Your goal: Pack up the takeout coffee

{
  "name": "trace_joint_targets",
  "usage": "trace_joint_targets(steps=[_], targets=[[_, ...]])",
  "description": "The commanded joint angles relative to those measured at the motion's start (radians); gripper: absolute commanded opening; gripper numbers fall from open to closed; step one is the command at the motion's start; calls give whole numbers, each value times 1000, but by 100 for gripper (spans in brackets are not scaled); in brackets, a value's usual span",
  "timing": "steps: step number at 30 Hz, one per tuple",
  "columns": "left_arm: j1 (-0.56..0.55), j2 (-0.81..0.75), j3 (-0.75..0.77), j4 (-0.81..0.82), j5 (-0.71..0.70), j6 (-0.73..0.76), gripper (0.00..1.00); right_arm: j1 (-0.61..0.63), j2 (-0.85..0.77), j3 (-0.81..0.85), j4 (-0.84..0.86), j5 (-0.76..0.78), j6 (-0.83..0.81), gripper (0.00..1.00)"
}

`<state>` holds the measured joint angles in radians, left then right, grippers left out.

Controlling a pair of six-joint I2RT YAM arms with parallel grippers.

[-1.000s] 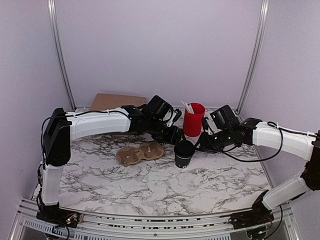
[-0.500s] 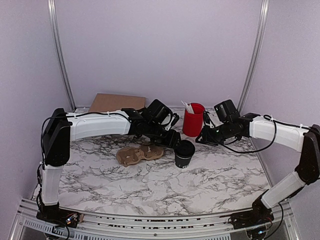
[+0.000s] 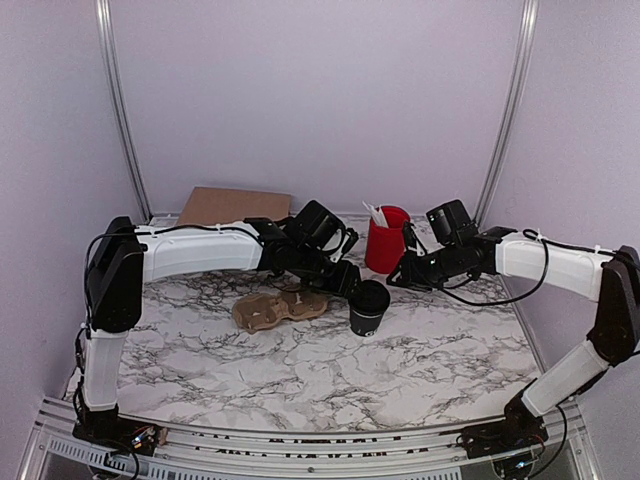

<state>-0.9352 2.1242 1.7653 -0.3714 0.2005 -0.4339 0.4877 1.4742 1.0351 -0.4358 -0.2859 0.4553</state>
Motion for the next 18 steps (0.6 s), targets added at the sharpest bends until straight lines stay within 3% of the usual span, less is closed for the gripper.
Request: trace_joint_targets(steps=[1, 18], targets=[[-5, 29, 14, -19, -10, 11, 57, -5, 9, -9, 29, -18, -3, 27], [-5, 49, 15, -23, -15, 12, 53, -4, -4, -95, 28, -4, 21, 27]])
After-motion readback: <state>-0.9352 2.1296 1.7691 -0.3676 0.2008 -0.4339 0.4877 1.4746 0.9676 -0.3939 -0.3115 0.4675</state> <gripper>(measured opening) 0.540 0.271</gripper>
